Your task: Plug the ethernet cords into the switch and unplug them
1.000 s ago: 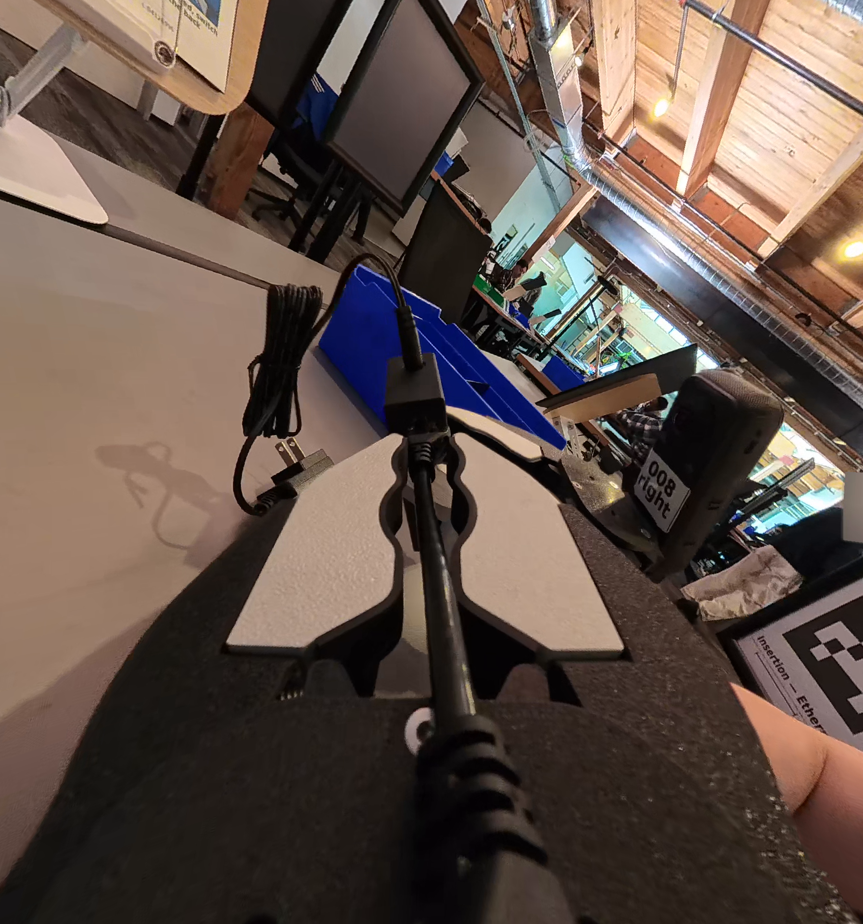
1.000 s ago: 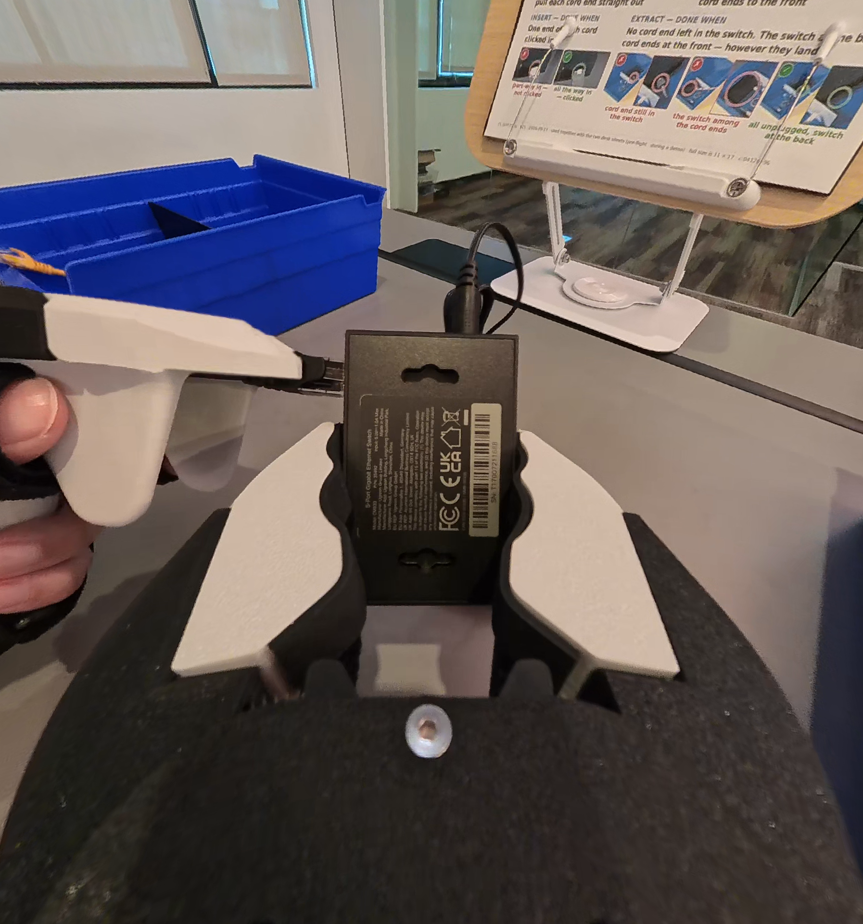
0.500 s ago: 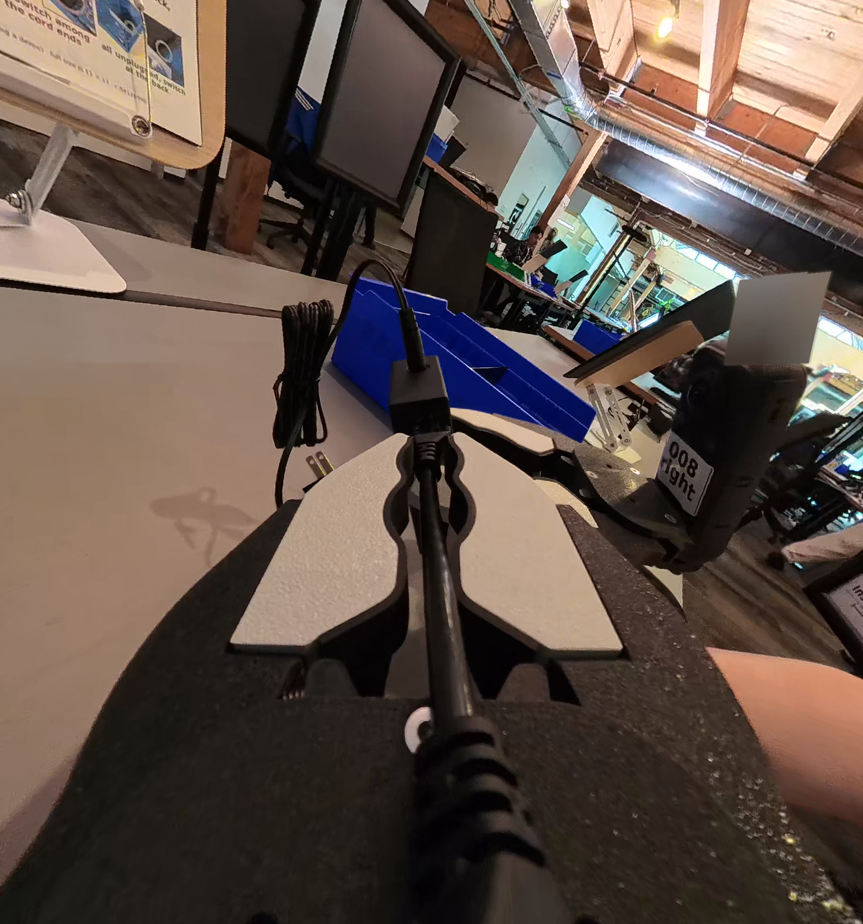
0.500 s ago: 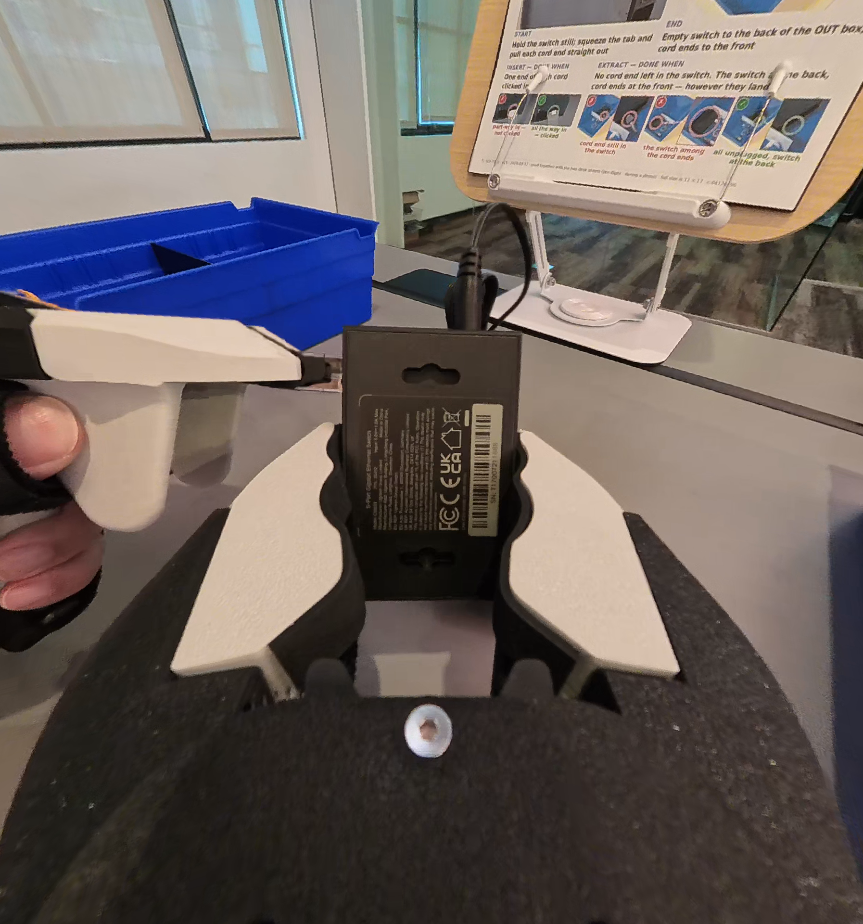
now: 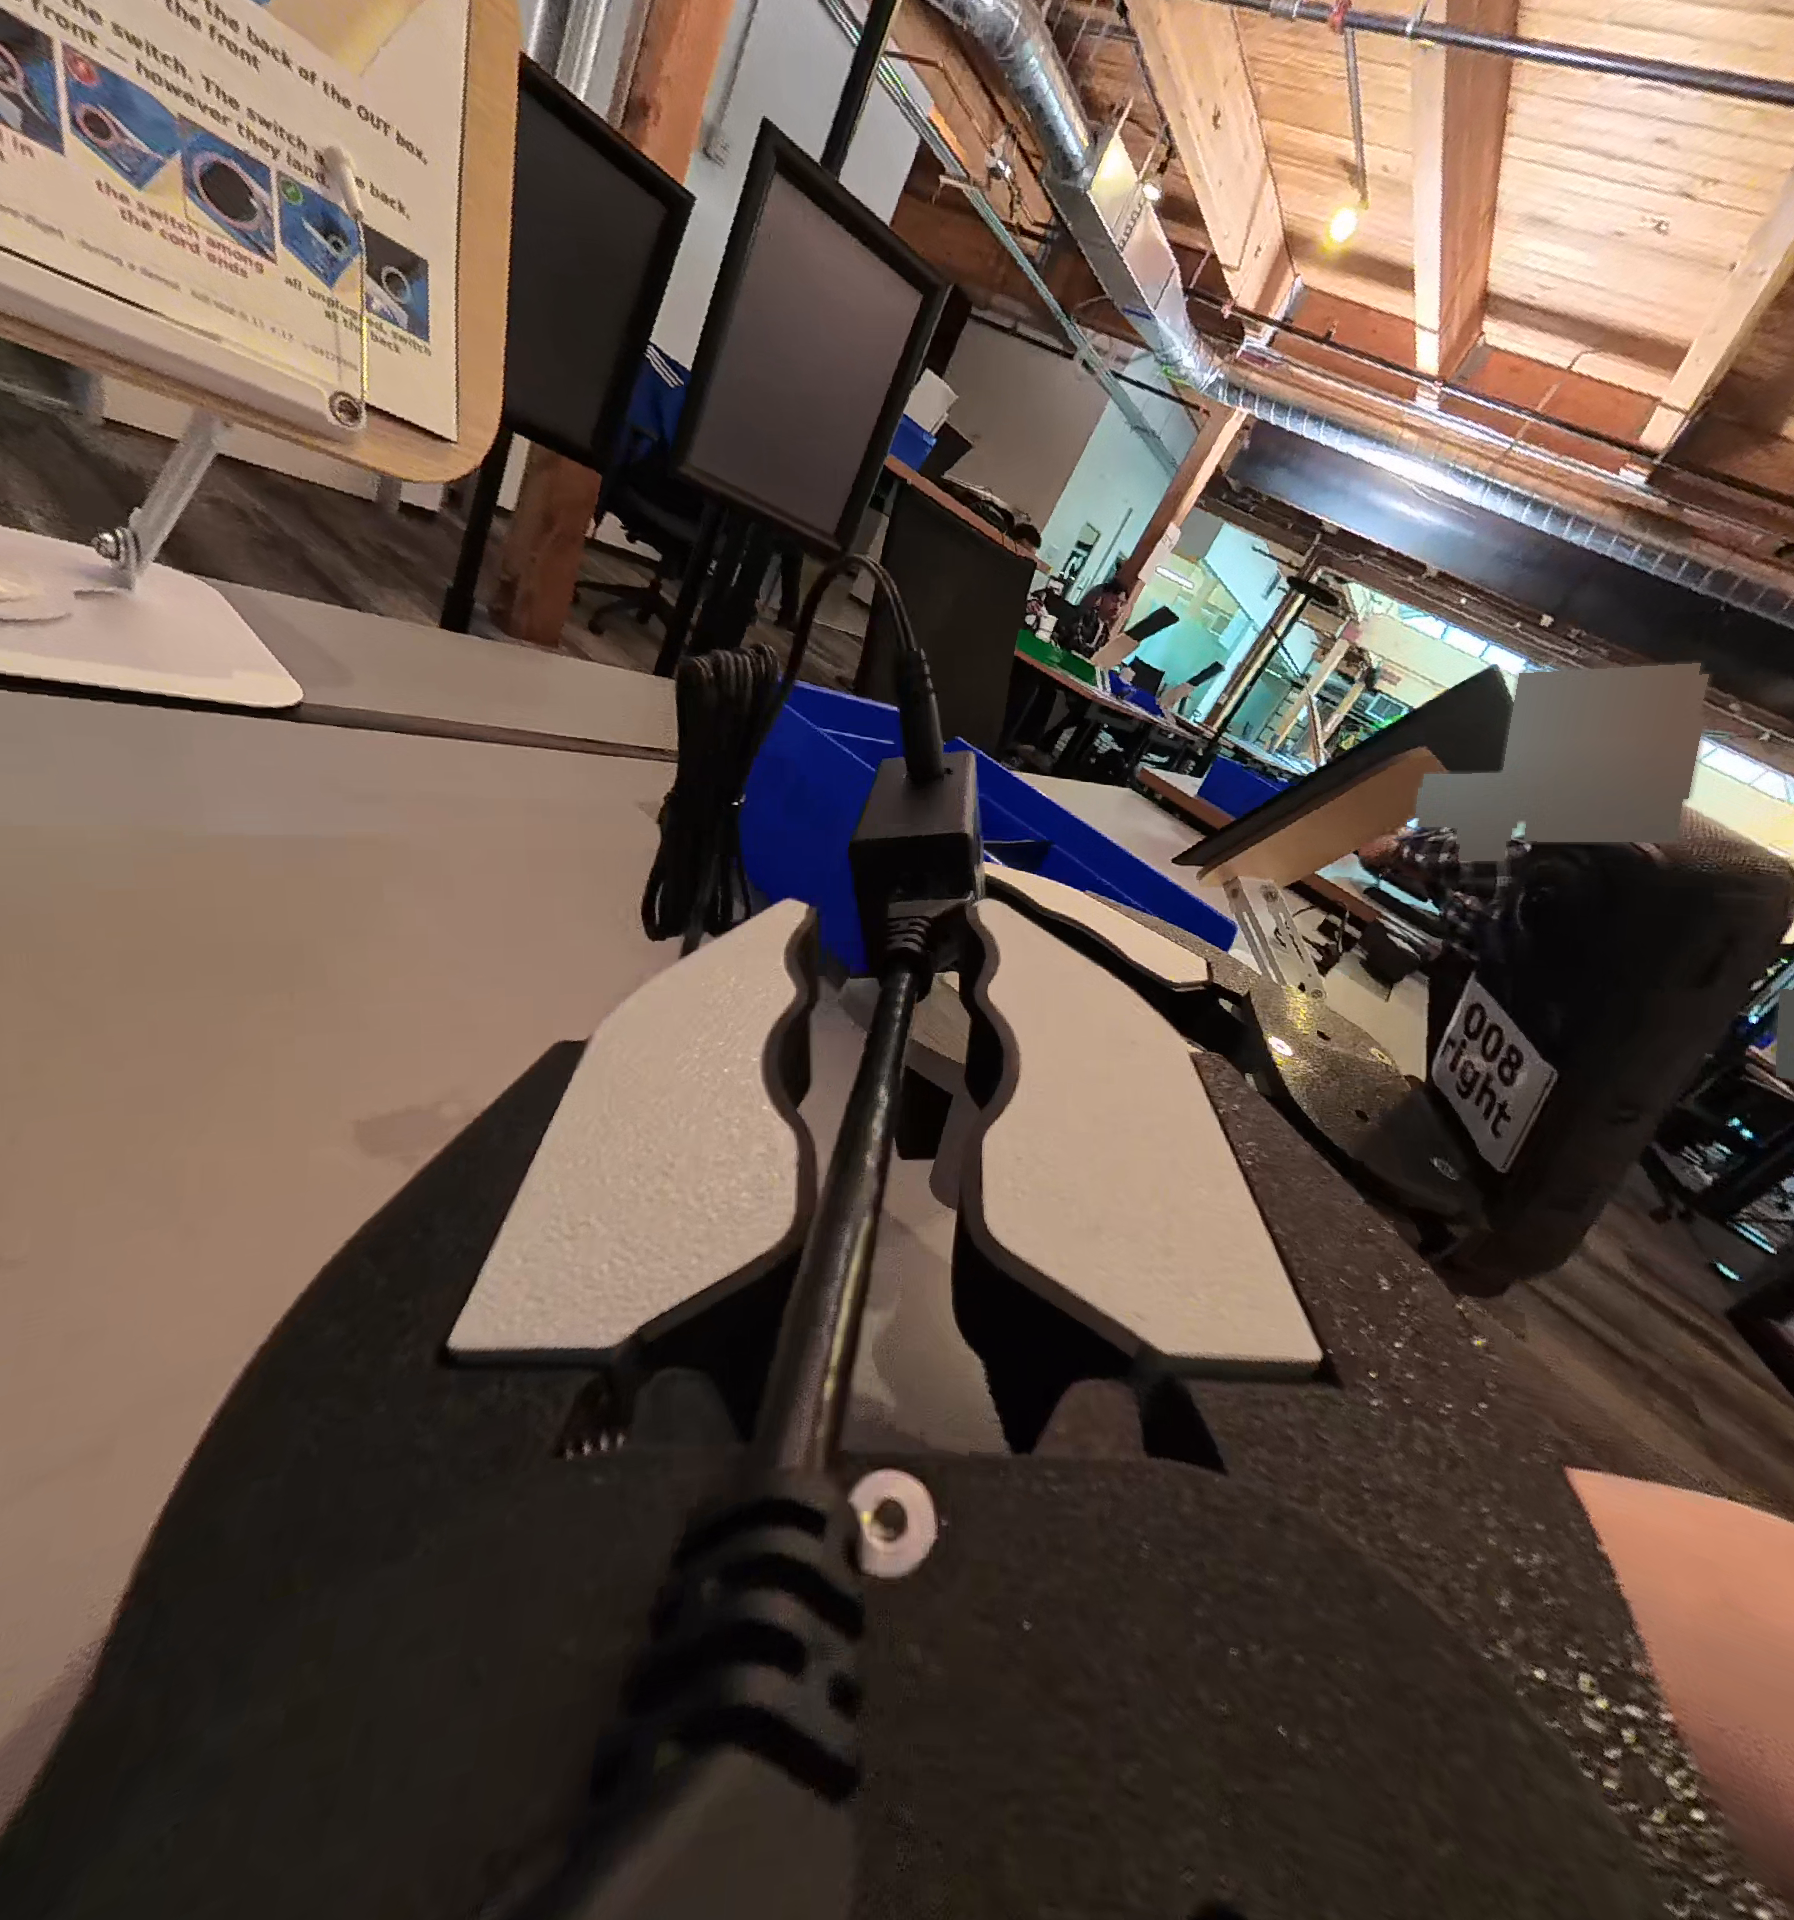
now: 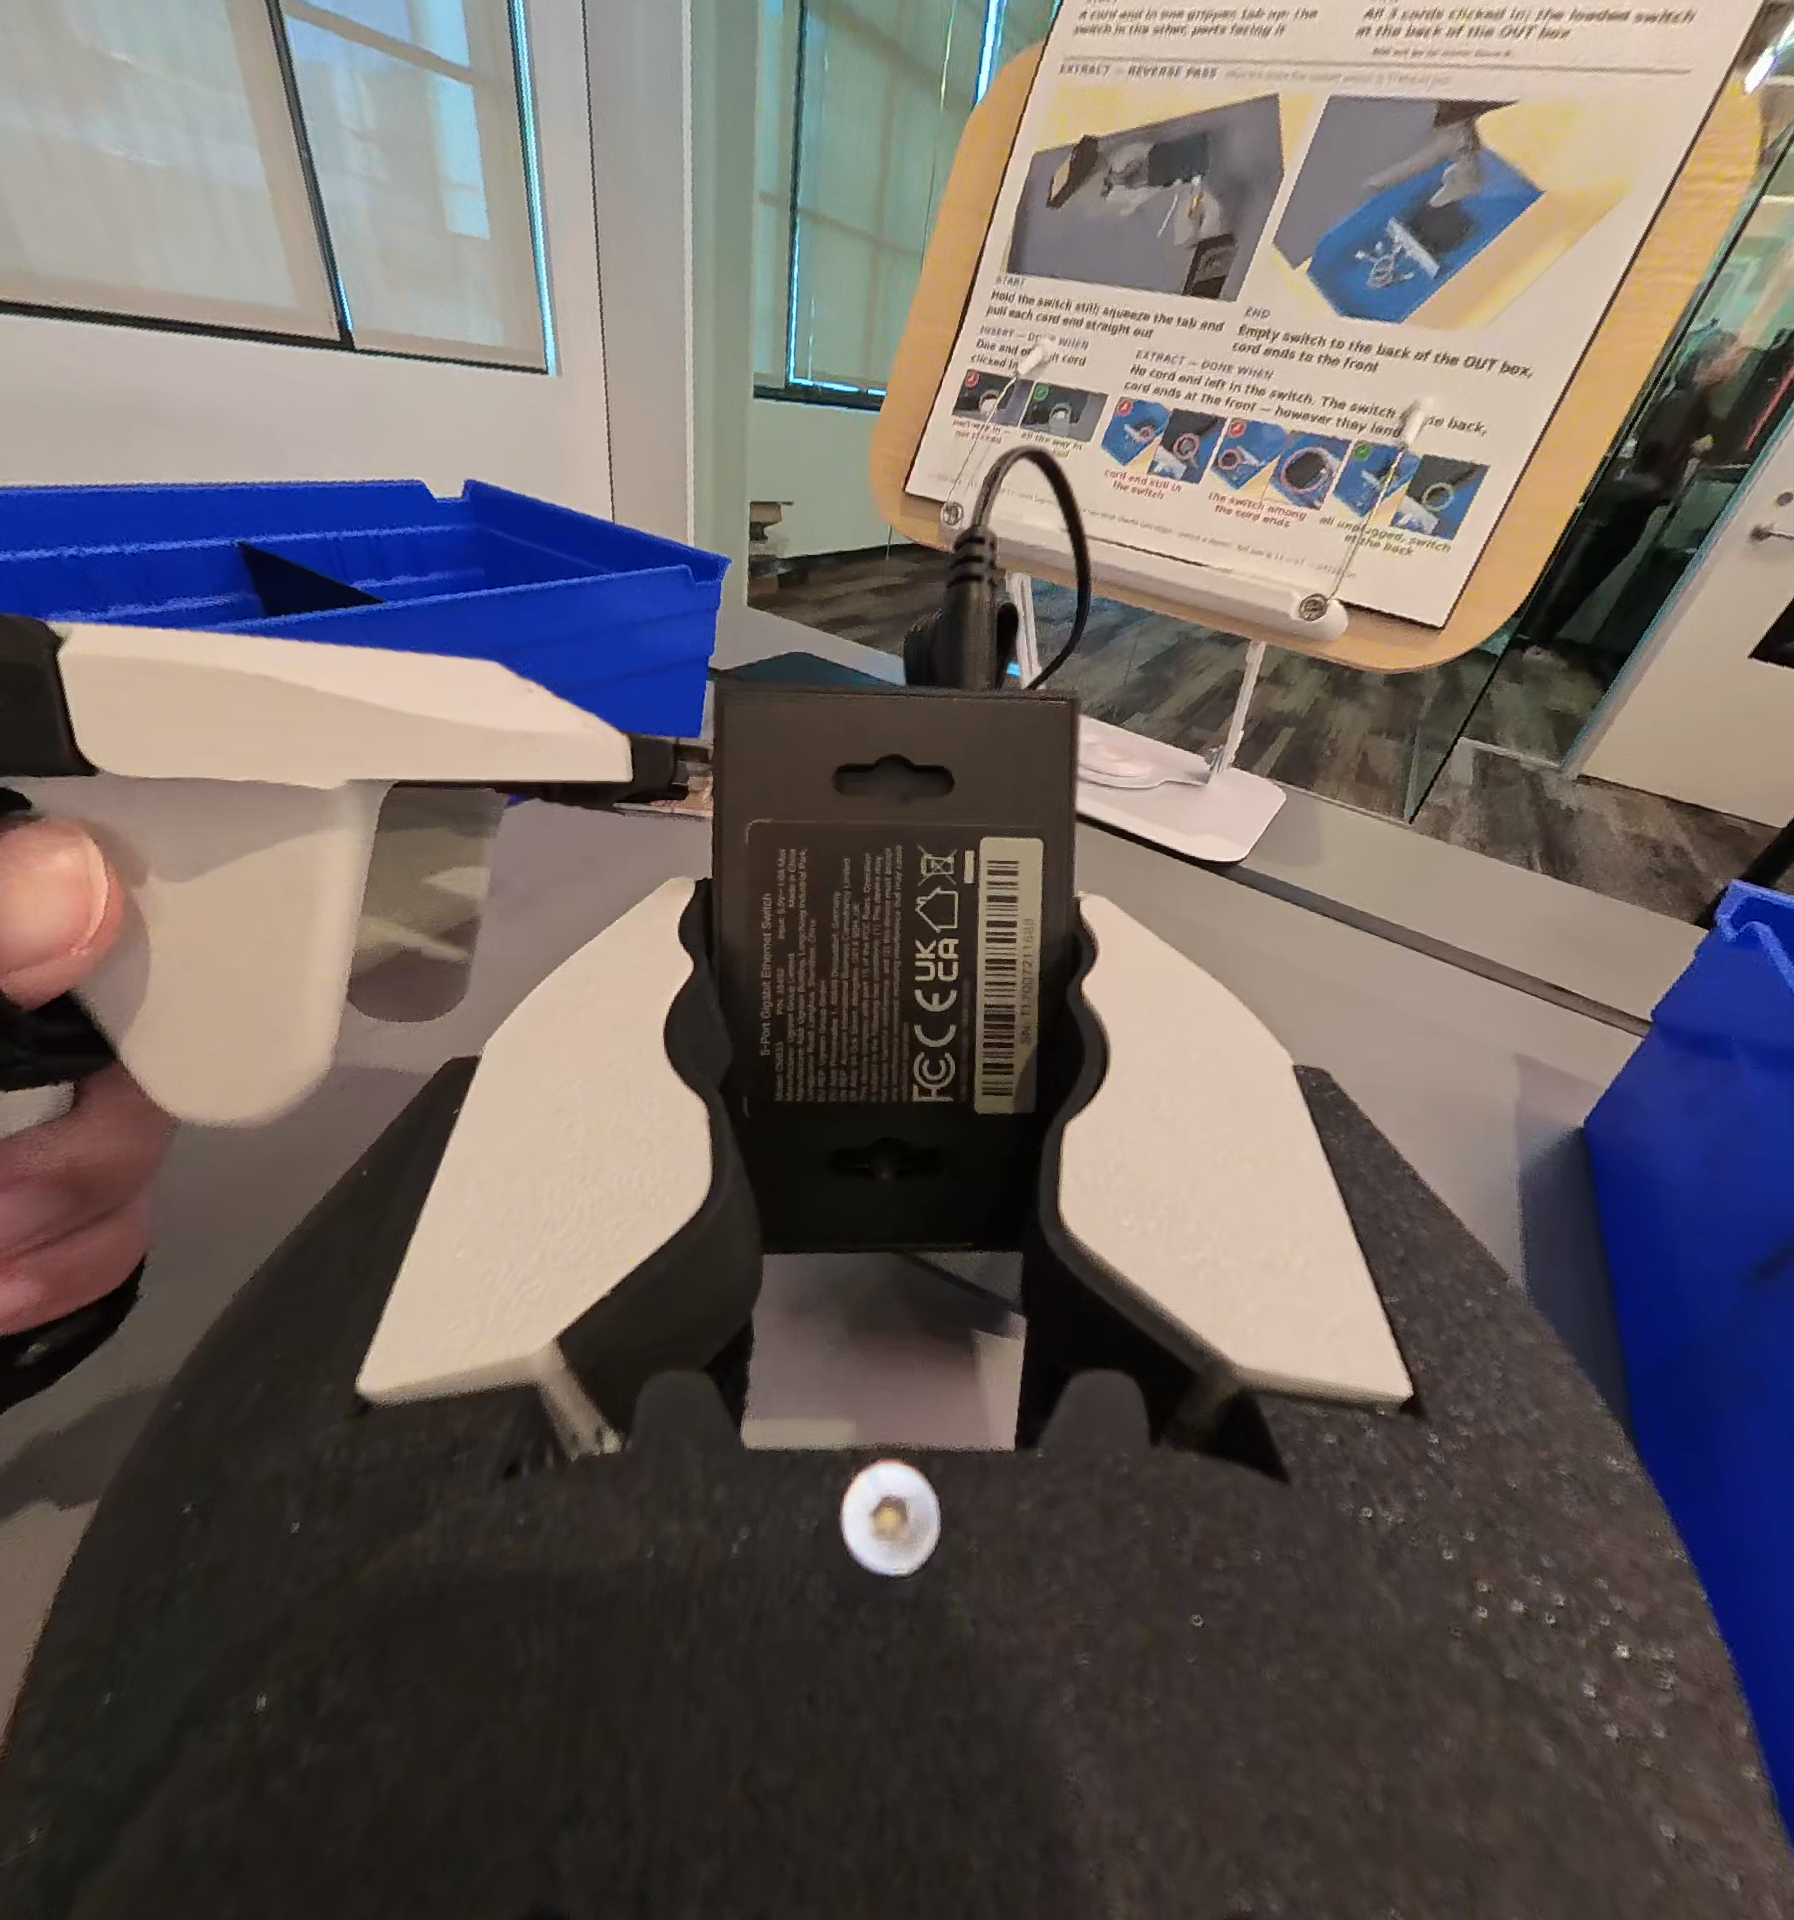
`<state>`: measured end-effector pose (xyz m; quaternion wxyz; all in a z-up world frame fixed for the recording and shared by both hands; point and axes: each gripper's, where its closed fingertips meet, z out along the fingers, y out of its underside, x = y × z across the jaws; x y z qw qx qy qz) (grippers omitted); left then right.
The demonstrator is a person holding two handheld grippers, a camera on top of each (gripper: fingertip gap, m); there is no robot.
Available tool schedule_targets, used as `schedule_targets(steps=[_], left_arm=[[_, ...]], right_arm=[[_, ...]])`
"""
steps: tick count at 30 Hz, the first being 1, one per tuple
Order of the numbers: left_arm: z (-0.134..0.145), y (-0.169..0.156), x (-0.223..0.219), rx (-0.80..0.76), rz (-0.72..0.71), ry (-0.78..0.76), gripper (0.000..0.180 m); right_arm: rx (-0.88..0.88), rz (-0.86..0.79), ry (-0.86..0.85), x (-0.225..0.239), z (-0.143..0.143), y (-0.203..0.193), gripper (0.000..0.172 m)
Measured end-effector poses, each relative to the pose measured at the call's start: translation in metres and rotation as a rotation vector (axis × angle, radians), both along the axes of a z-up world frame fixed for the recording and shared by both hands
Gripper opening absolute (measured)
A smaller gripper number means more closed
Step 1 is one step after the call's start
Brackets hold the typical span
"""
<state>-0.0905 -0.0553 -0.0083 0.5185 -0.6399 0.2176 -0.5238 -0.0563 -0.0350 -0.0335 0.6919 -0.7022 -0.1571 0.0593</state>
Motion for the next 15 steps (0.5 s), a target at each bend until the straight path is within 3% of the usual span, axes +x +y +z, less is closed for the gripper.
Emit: schedule_targets(steps=[9,11,15], left_arm=[[0.014,-0.008,0.003,-0.030,-0.082,-0.109,0.028],[0.010,-0.006,0.004,-0.019,-0.071,-0.072,0.017],[0.011,-0.008,0.004,0.022,-0.047,-0.043,0.025]], right_arm=[[0.035,0.017,0.014,0.001,0.005,-0.003,0.061],[0.042,0.012,0.011,0.002,0.006,-0.004,0.061],[0.056,-0.004,-0.013,0.003,0.008,-0.003,0.061]])
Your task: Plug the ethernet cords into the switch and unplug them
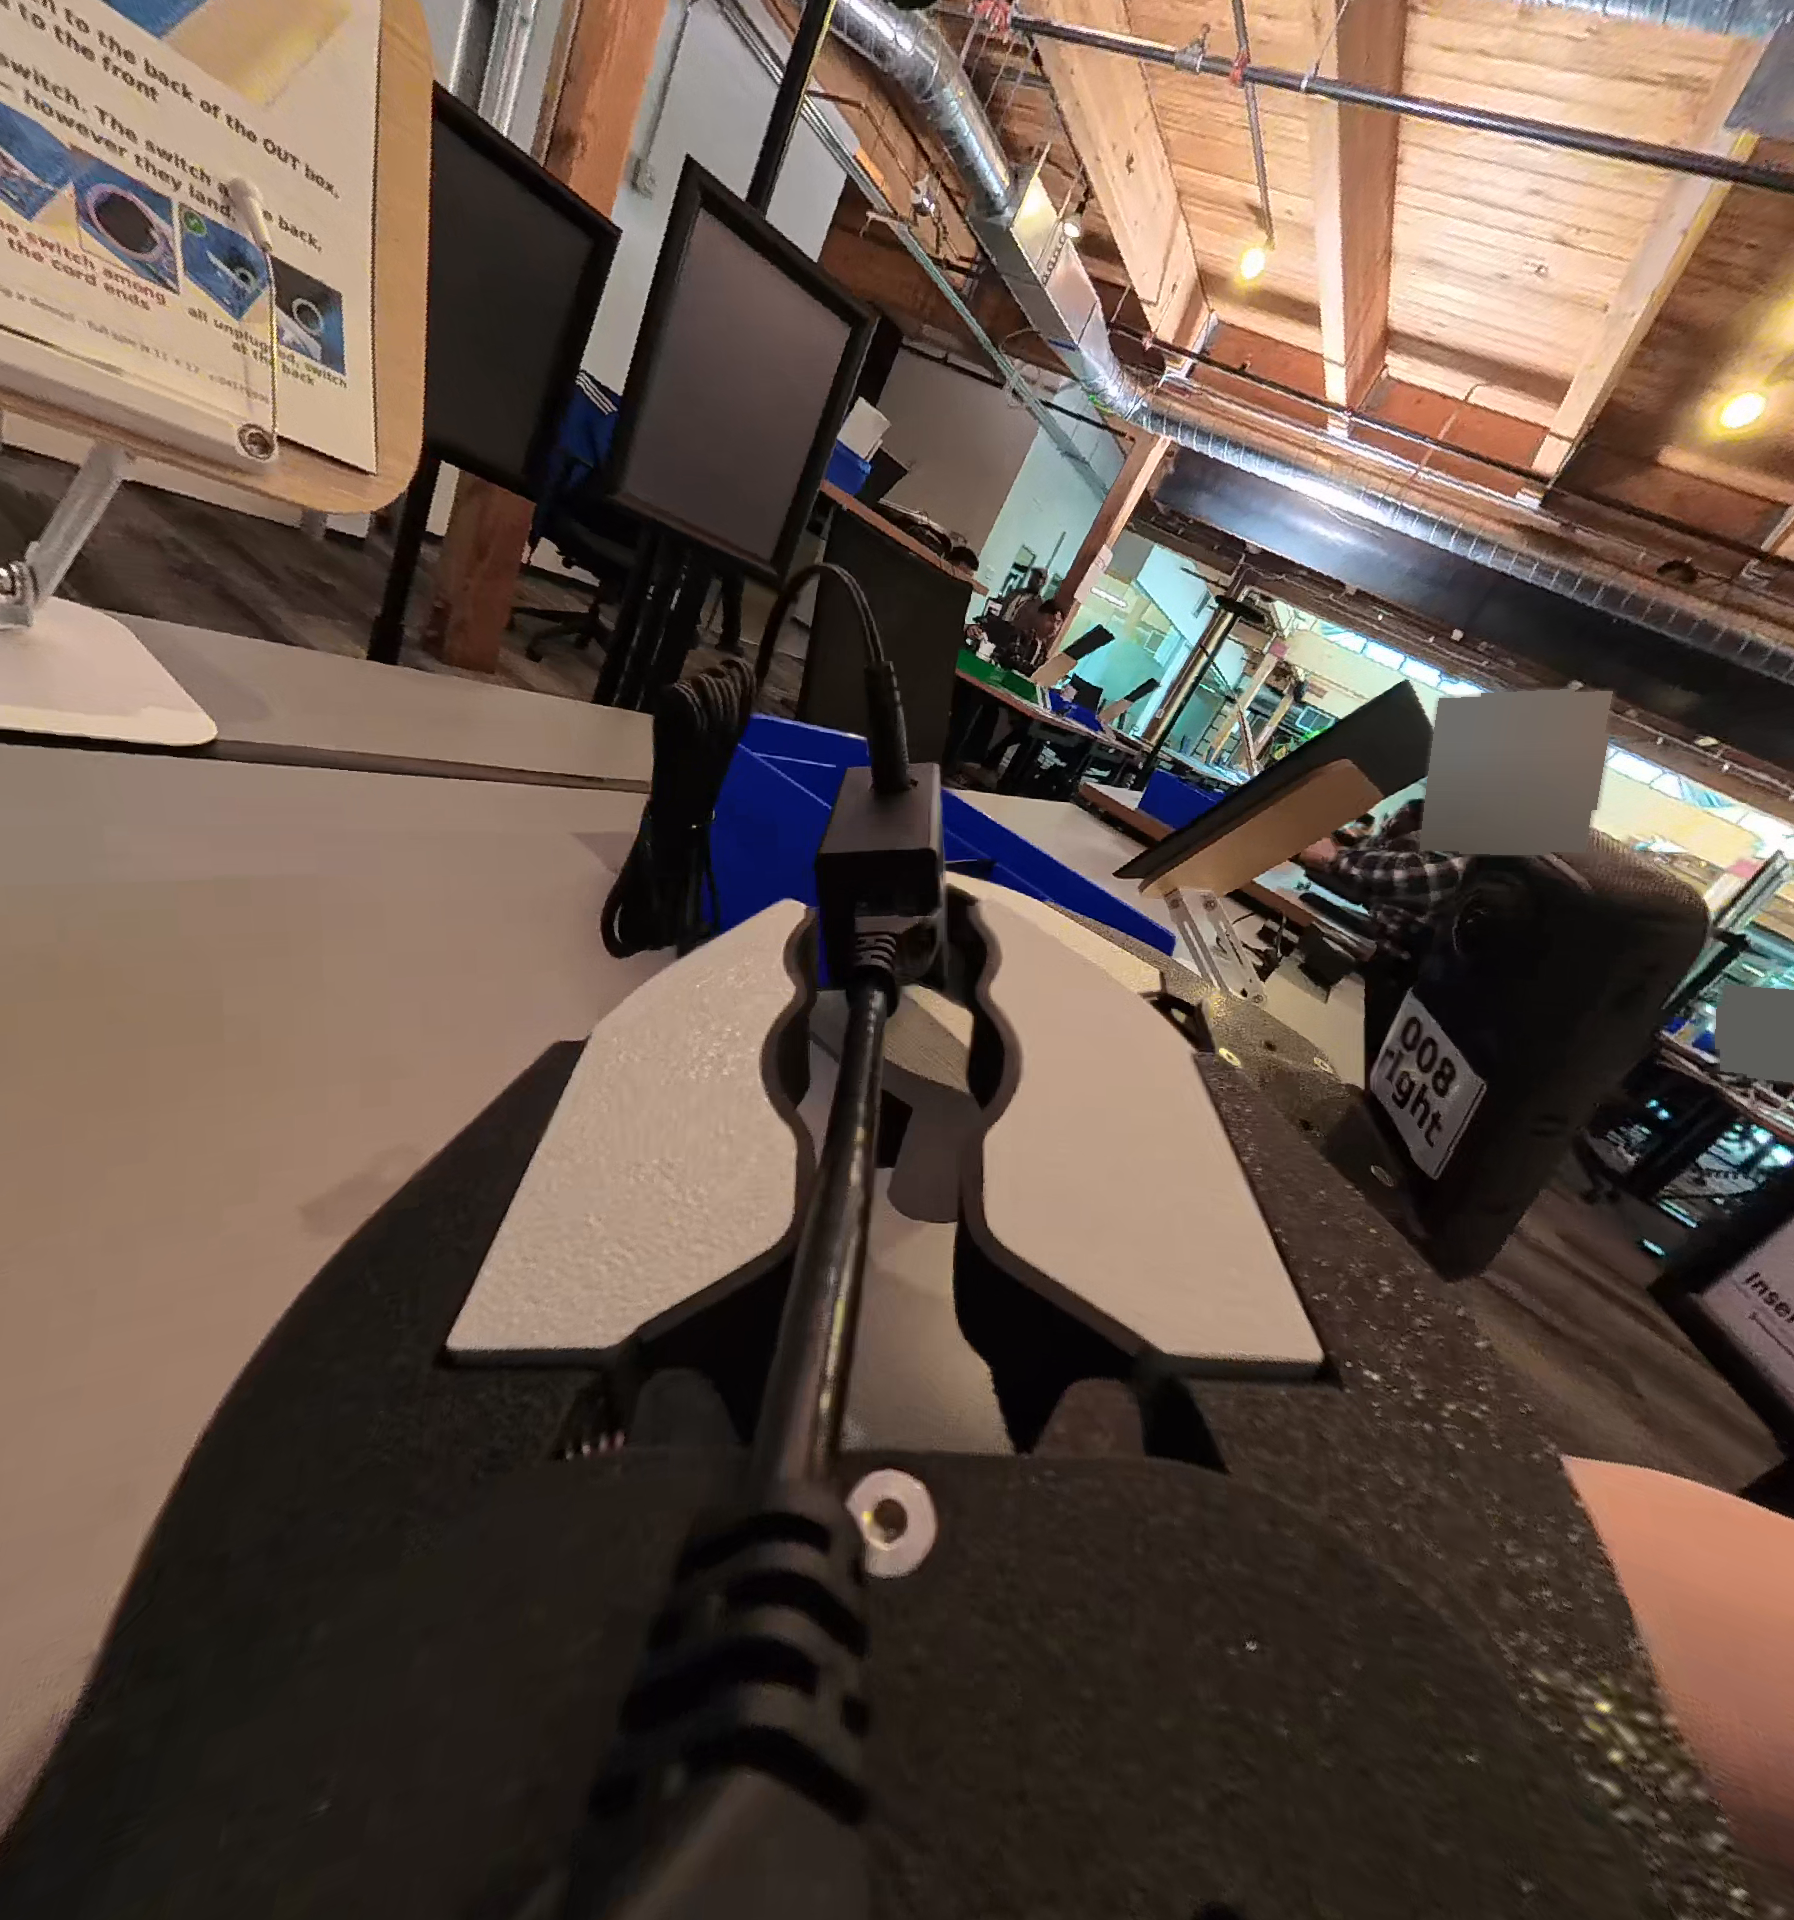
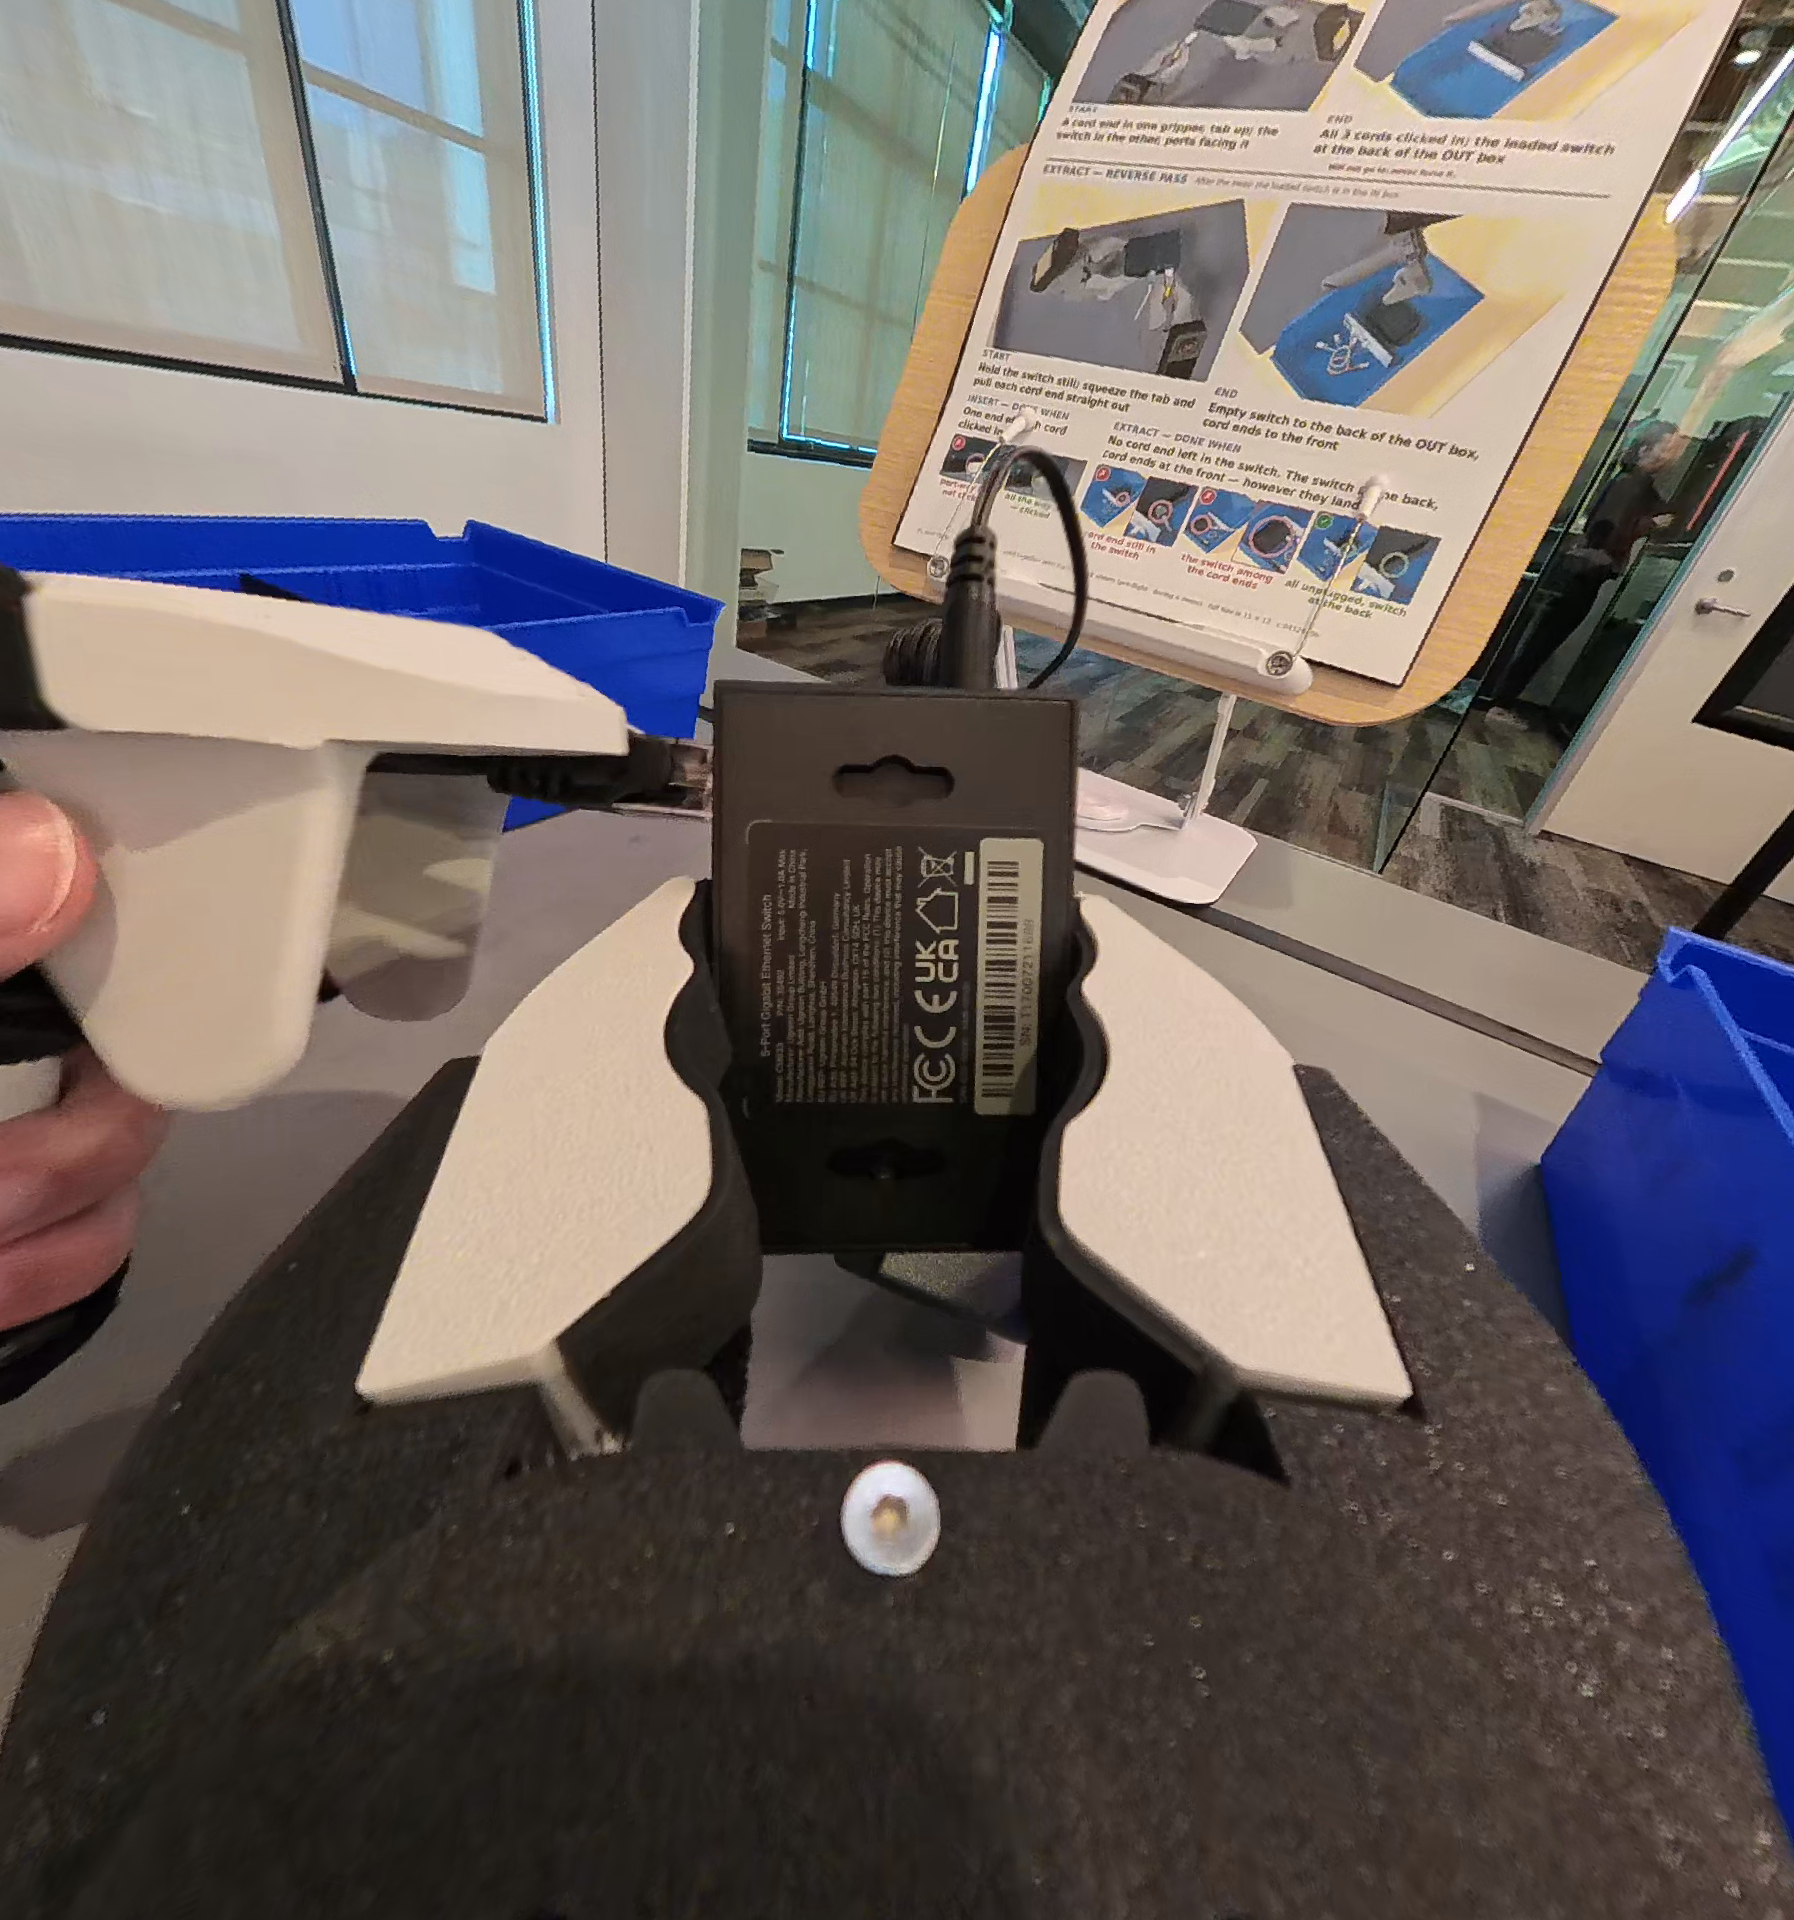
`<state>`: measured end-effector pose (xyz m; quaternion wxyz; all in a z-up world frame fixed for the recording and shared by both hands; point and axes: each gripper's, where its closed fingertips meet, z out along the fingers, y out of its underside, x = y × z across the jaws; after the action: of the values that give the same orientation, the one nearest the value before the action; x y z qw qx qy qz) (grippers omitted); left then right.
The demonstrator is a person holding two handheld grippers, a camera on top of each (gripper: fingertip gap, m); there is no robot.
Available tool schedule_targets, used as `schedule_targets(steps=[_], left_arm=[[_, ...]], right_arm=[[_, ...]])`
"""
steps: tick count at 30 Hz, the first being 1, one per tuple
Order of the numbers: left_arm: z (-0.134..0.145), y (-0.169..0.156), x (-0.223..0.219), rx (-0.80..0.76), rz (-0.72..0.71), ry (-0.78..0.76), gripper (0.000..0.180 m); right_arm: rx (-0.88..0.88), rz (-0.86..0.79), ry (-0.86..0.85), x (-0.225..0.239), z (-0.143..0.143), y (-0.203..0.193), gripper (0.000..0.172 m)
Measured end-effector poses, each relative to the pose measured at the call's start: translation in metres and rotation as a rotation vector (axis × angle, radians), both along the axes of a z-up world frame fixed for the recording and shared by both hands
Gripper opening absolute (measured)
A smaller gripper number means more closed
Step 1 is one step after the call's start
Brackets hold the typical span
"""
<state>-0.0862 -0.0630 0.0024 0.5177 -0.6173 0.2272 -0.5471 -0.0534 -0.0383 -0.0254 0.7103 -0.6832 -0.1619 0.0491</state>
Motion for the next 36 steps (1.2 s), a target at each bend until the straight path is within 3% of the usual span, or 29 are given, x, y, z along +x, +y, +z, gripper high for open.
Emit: schedule_targets(steps=[5,11,36], left_arm=[[0.002,-0.004,0.001,0.021,0.002,-0.008,0.044],[0.000,-0.005,0.005,0.006,-0.031,0.000,0.038],[-0.014,-0.011,-0.041,0.014,-0.024,0.064,0.058]], right_arm=[[0.017,0.004,0.008,0.000,0.002,-0.001,0.061],[0.010,0.033,0.050,0.002,0.001,-0.001,0.061],[-0.158,0.047,0.236,0.026,-0.021,0.011,0.061]])
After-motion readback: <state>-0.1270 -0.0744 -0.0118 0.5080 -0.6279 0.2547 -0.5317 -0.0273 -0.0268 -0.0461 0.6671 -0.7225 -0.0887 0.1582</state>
